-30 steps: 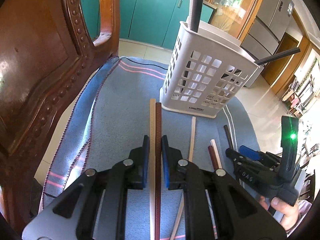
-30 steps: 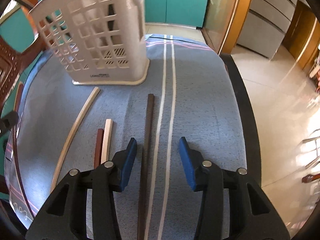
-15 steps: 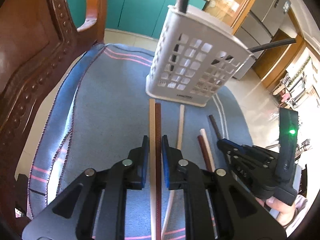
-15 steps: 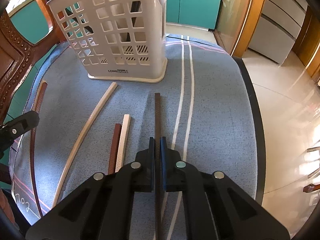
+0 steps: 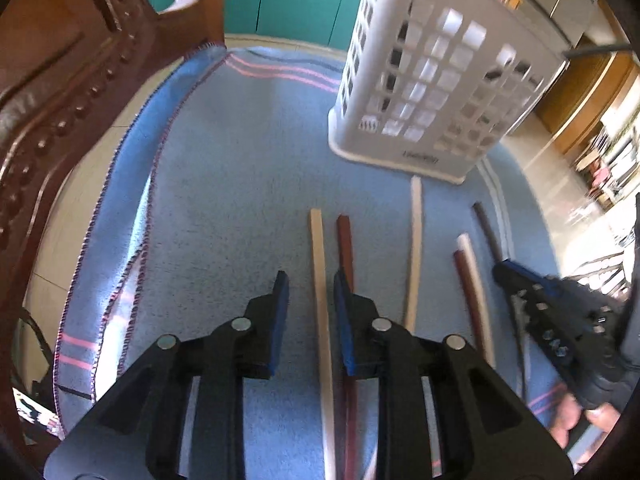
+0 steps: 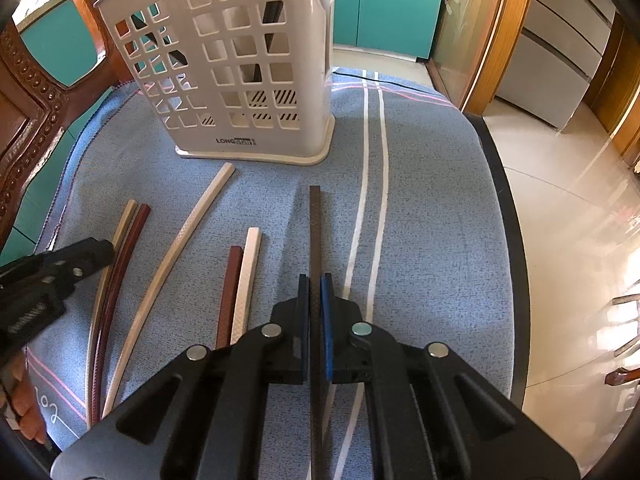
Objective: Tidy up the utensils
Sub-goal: 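Lift both held chopsticks up over the white basket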
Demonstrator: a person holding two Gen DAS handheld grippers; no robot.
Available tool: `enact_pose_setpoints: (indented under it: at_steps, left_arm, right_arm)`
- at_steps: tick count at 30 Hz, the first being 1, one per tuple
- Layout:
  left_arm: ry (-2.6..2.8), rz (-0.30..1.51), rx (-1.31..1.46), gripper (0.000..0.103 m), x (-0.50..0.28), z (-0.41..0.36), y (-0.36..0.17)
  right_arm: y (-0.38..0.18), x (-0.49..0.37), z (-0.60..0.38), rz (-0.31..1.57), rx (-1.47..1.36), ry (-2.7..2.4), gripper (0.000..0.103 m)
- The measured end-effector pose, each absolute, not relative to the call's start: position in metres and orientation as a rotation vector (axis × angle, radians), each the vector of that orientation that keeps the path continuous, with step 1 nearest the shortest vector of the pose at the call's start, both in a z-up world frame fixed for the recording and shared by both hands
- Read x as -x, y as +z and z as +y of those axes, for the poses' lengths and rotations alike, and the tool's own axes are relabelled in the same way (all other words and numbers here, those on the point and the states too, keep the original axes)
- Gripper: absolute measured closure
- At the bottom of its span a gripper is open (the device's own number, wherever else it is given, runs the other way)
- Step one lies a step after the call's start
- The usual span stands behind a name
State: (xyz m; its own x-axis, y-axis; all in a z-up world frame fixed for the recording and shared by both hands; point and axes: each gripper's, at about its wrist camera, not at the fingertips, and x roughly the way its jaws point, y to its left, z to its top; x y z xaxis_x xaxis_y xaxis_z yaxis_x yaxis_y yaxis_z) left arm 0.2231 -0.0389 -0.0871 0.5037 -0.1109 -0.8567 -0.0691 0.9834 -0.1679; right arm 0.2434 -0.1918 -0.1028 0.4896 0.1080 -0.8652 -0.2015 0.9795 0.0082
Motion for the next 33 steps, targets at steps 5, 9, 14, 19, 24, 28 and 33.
enact_pose_setpoints:
  at_steps: [5, 9, 14, 19, 24, 28, 33]
  left_arm:
    - [0.005, 1.054, 0.101, 0.079, -0.22, -0.052, -0.088]
    - [0.028, 1.056, 0.027, 0.077, -0.215, -0.066, -0.089]
    - [0.027, 1.051, 0.034, 0.076, -0.215, -0.064, -0.089]
    - [0.021, 1.041, 0.03, 0.083, -0.215, -0.063, -0.089]
    - [0.002, 1.032, 0.056, 0.096, -0.219, -0.059, -0.09]
    - [-0.001, 0.981, 0.087, 0.096, -0.214, -0.054, -0.074]
    - [-0.038, 0.87, 0.114, 0.096, -0.193, -0.048, -0.033]
  right_arm:
    - [-0.104, -0.24, -0.191, 1.04, 0.107, 0.188, 0.096]
    - [-0.105, -0.236, -0.189, 1.031, 0.121, 0.178, 0.095]
    - [-0.106, -0.236, -0.183, 1.008, 0.154, 0.16, 0.094]
    - [-0.106, -0.24, -0.181, 1.01, 0.144, 0.155, 0.095]
    - [-0.102, -0.238, -0.184, 1.008, 0.108, 0.175, 0.096]
    - [-0.09, -0.233, -0.191, 0.976, 0.076, 0.189, 0.096]
    - [-0.053, -0.215, -0.207, 0.899, 0.017, 0.249, 0.096]
